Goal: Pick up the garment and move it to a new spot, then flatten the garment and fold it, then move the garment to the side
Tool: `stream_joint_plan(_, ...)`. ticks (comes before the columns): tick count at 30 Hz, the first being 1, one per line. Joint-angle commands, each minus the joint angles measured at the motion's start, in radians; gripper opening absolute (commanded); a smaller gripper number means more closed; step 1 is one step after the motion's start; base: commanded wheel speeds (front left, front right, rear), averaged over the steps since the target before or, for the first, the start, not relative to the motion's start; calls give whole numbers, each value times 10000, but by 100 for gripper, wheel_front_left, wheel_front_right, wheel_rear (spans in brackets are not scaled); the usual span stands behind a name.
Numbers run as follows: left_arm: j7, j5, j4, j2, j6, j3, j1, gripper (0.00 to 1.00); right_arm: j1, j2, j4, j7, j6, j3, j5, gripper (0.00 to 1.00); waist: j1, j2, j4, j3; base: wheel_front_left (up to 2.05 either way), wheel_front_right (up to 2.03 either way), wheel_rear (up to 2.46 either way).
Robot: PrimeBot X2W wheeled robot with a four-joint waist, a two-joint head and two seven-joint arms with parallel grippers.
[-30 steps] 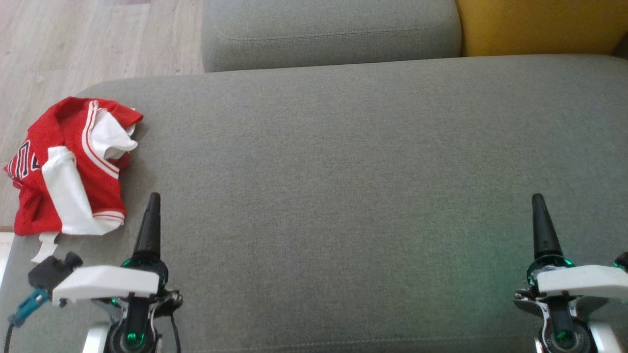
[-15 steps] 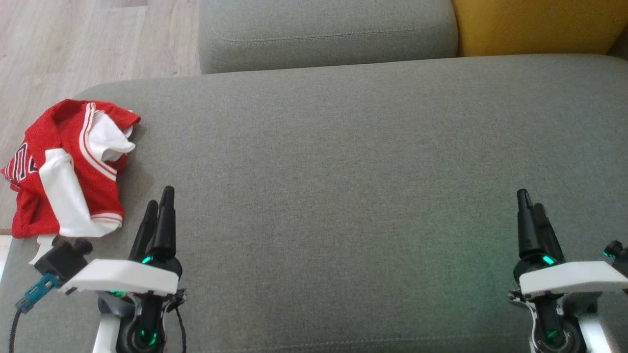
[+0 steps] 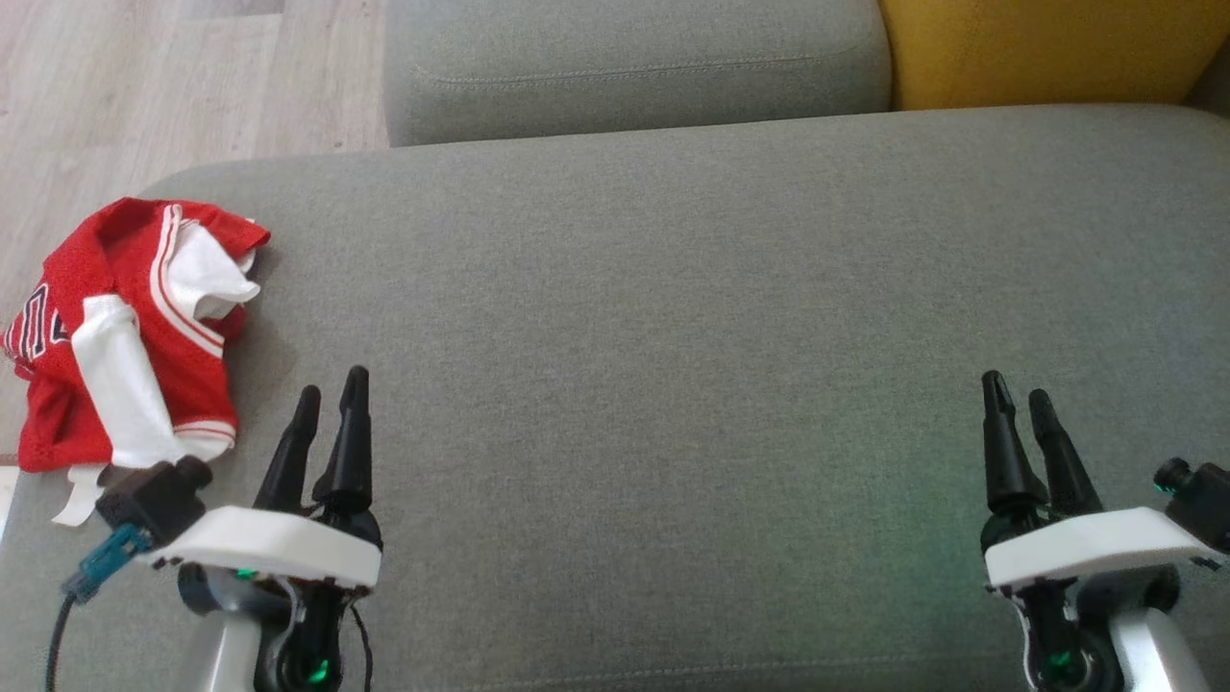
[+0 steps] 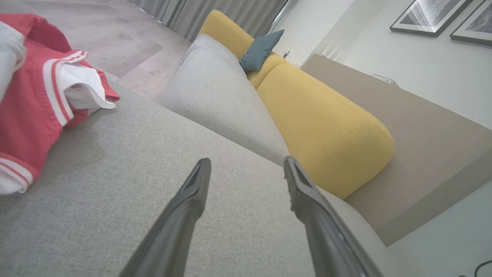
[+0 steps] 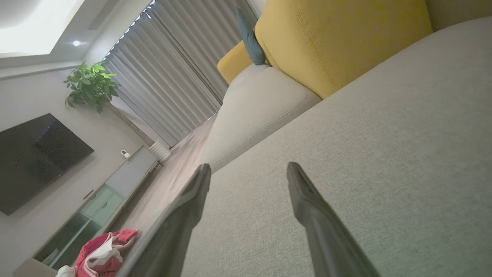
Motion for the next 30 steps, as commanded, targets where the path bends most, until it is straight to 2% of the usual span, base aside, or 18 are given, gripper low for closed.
stream_joint_plan(1,-111,236,-366,194,9,120,-520,100,-326,-196,-417,-151,-5,154,-226,100,0,0,-1,0,0,0,0)
stream_joint_plan(30,-959,3886,2,250,386,30,-385,100,-129,-47,-507,-649,-6,290,-3897,100,0,0,-71,-21,0,0,0)
